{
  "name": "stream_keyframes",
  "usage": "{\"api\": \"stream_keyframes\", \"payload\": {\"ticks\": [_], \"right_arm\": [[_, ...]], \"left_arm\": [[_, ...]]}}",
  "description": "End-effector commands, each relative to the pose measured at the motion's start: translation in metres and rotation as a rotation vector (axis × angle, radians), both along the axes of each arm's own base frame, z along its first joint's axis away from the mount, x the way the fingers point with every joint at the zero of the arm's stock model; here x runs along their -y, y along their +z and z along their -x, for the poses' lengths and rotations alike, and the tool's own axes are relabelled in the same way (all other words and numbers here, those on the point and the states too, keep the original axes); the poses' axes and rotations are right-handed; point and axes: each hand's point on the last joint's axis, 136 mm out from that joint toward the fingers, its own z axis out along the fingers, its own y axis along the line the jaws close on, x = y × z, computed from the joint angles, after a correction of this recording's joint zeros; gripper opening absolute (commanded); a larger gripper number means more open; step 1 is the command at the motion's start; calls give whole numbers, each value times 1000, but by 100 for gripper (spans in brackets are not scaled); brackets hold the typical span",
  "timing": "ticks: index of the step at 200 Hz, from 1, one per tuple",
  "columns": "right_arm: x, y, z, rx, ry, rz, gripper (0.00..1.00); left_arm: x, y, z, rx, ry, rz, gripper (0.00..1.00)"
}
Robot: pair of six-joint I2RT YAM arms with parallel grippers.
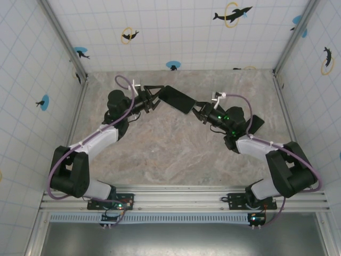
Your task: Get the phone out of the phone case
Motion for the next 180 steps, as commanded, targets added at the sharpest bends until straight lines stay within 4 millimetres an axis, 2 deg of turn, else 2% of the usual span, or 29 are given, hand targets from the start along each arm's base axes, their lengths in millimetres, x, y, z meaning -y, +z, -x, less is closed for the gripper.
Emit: {"api": "stream_keyframes", "payload": {"ticks": [1,45,48,96,137,180], "right_arm": [[19,18,-10,45,-161,-25,4],[40,6,-25,32,-399,-8,4],[41,5,-26,30,-412,-3,4],[48,5,-33,68,-578,13,4],[49,7,-34,102,-680,-1,3],[47,6,-32,120,-737,-14,3]], "left_arm": [[-4,-16,-3,-38,49,-41,66],[-9,-29,4,-112,179,-17,68],[0,-30,11,-117,164,-12,68],[30,-23,36,-185,216,88,68],[58,-16,46,-263,213,161,67],[75,-15,49,-327,222,244,61]]}}
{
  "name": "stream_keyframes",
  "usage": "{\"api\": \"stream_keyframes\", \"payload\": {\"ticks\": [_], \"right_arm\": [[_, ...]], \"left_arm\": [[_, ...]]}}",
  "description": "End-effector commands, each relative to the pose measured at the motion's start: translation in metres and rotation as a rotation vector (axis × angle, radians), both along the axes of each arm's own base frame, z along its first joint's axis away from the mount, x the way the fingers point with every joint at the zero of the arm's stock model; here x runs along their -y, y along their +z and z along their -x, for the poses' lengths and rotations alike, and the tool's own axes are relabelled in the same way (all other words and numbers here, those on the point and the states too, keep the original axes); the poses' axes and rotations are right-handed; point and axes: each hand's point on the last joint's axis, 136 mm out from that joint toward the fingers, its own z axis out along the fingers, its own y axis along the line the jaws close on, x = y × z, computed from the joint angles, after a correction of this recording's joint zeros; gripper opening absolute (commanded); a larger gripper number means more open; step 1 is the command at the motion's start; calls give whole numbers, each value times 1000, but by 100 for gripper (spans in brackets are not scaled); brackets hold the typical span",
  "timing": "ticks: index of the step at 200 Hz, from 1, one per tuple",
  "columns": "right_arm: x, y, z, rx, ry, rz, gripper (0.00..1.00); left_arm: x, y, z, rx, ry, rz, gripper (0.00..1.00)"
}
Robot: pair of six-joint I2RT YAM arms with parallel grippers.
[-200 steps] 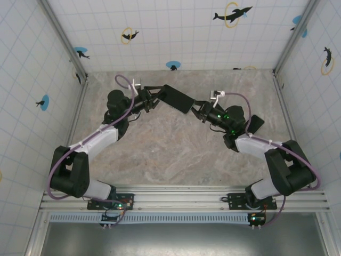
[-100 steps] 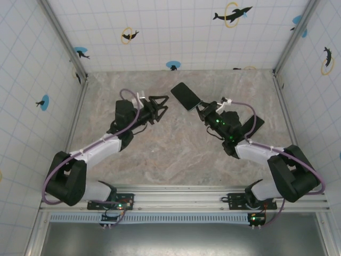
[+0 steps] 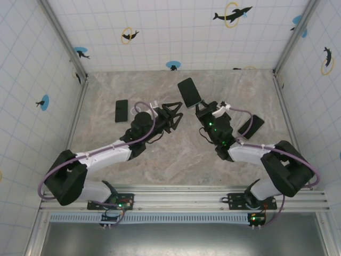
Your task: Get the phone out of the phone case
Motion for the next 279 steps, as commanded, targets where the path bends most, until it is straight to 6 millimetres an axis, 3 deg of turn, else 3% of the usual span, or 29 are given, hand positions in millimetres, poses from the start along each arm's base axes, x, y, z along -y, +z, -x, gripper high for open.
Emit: {"api": "stream_keyframes", "payload": {"ticks": [1,59,155,279], "right_arm": [[14,33,1,118,-101,-89,3],[2,33,1,131,-86,-149,2],[-7,31,1,103,-60,-234,2],[-17,29,10,111,-14,-230,1]], "left_arm": [[4,24,-10,-12,61,116,61],[25,28,-15,-54,43,206,55],[28,10,-22,-116,60,219,54],[10,-1,-37,-126,174,184,50]]}}
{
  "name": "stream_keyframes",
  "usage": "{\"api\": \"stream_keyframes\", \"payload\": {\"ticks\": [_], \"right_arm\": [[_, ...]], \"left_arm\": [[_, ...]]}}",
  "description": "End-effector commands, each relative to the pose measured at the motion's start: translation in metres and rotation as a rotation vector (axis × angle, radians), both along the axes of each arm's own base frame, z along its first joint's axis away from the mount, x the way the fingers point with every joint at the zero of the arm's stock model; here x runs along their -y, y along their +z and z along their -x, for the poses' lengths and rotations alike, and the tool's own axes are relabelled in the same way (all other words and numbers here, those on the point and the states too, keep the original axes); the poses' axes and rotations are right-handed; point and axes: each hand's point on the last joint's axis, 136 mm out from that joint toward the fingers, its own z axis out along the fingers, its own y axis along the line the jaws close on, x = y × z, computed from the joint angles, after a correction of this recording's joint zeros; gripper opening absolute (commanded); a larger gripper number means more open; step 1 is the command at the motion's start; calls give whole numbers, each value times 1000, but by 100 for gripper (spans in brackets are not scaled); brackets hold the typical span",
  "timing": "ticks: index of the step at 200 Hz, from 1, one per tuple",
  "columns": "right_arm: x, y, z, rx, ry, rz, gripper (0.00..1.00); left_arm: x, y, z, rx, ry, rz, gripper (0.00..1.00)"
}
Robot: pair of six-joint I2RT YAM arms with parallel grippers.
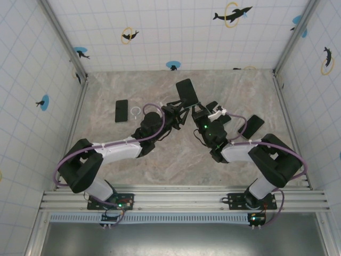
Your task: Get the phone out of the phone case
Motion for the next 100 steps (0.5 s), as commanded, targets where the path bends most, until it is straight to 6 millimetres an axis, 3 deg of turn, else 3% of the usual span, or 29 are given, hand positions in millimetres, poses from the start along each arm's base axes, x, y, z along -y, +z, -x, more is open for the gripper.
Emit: {"api": "stream_keyframes", "payload": {"ticks": [1,52,100], "right_arm": [[-3,39,8,112,11,-112,1],[-9,29,6,49,-14,-93,2],[-17,22,3,12,-20,-78,2]], "left_arm": [[-11,4,-13,2,82,-11,50],[-28,4,-24,-29,198,-82,43],[-16,19,-32,-10,187,-32,38]]}}
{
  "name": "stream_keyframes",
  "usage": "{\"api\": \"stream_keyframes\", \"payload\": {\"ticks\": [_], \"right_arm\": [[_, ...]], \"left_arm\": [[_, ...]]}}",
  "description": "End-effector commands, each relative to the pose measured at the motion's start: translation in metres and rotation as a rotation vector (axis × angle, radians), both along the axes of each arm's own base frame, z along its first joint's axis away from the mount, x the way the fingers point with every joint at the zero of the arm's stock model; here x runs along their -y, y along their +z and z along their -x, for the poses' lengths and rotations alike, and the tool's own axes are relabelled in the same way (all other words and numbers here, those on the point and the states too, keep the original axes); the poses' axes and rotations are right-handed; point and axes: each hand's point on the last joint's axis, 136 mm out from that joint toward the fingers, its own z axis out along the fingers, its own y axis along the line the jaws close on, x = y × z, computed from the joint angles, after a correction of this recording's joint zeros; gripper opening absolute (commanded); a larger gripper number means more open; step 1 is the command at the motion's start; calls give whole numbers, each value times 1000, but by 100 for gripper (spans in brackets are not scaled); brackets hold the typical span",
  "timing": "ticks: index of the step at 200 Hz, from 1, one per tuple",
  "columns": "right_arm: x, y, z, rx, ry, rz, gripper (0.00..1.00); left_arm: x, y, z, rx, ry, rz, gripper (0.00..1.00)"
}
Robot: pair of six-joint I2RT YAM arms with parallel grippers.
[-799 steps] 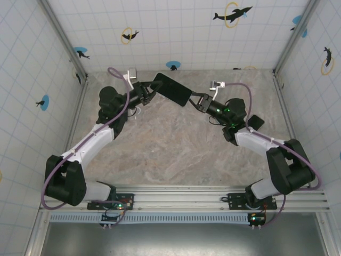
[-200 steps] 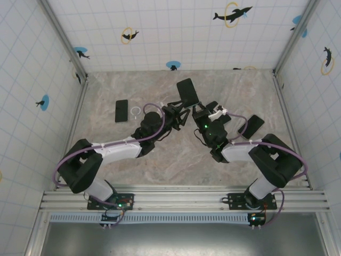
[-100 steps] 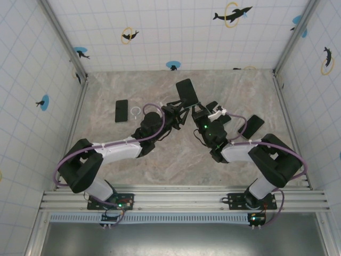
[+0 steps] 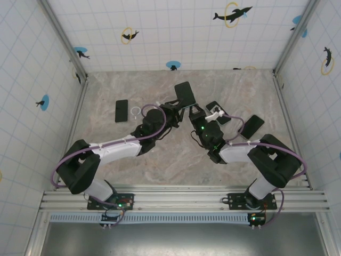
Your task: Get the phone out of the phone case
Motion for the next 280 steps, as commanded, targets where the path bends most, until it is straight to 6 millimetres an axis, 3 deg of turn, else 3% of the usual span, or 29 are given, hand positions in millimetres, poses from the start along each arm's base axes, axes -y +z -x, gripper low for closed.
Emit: {"api": "stream_keyframes", "payload": {"ticks": [1,74,95,135,207,280], "right_arm": [[-7,25,-1,45,-7,-78,2],[-10,19,-2,32,-10,-76,2],[-10,18,-2,33,-14,-74,2],[-7,12,-5,16,-29,-51,1],[19,-17,-18,-52,-118,41,1],[22,-14,-25,-25,-100,-7,1]], "left_arm": [[-4,24,-15,35,65,47,38],[6,37,-19,61,44,94,21],[6,36,-19,62,45,94,10],[5,42,-19,81,46,84,3],[1,50,-4,137,-29,4,0],[-20,32,9,126,-138,-104,0]]}}
